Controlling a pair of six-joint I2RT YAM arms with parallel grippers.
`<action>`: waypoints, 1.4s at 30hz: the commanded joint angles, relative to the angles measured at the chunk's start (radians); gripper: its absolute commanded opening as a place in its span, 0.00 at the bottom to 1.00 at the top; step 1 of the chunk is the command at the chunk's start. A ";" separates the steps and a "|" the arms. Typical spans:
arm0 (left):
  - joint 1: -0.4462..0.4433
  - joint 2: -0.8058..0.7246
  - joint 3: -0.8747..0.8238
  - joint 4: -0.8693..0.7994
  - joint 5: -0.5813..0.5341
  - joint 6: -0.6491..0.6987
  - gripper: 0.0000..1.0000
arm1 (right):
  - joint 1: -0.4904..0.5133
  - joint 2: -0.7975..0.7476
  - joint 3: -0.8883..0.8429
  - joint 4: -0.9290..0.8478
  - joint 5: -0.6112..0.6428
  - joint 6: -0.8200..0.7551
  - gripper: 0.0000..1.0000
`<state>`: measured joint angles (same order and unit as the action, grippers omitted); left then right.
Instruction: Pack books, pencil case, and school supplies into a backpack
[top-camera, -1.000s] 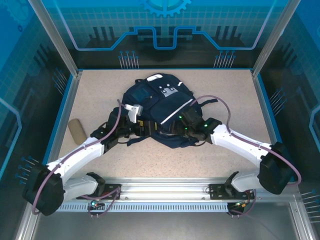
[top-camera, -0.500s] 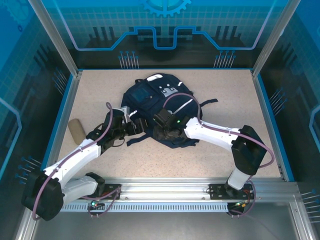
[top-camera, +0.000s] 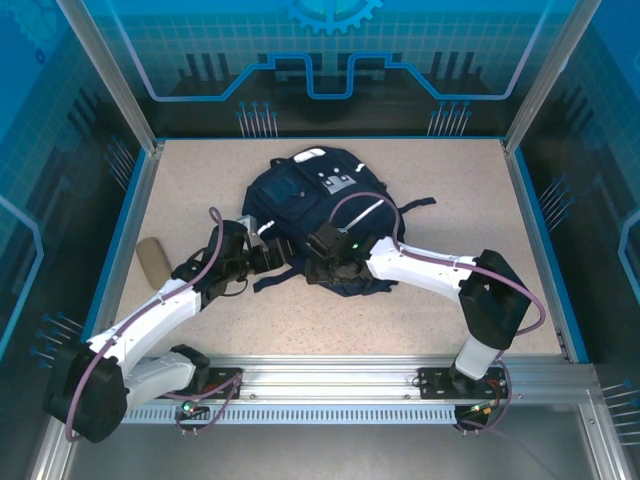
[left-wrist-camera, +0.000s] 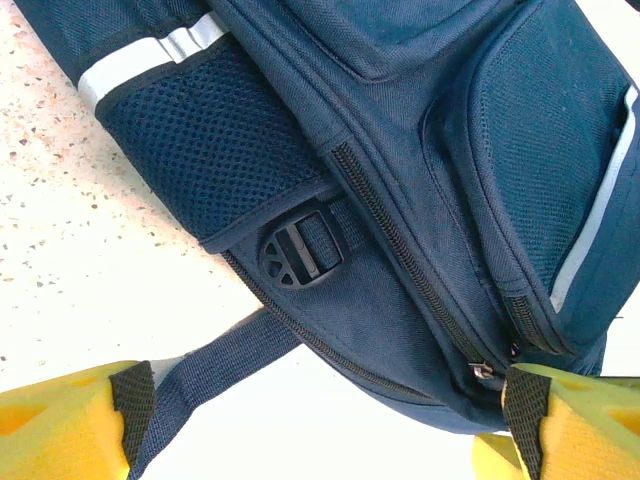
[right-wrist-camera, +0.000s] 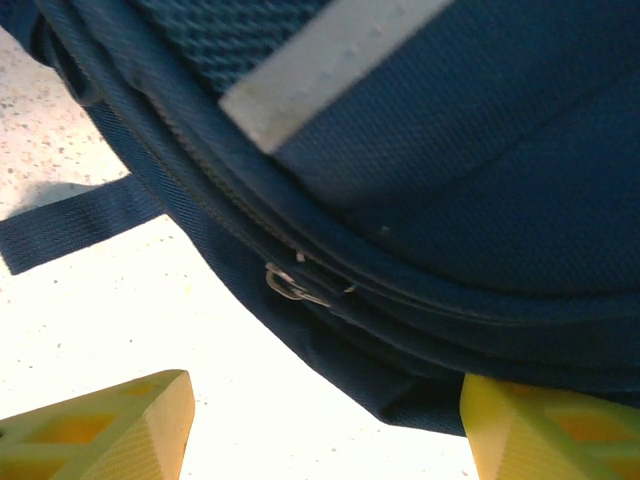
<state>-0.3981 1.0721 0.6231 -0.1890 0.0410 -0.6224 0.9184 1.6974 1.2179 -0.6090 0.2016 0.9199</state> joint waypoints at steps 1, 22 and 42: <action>0.008 0.000 -0.011 -0.009 0.013 -0.022 0.92 | 0.013 -0.011 -0.028 -0.015 -0.006 0.038 0.74; 0.008 0.273 -0.007 0.429 0.238 -0.384 0.63 | -0.036 -0.040 -0.098 0.231 0.004 -0.172 0.60; 0.008 0.457 0.002 0.626 0.267 -0.541 0.30 | -0.042 -0.083 -0.147 0.259 0.021 -0.165 0.58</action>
<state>-0.3954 1.5089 0.6231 0.3706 0.2611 -1.1313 0.8890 1.6455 1.0786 -0.3820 0.2016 0.7723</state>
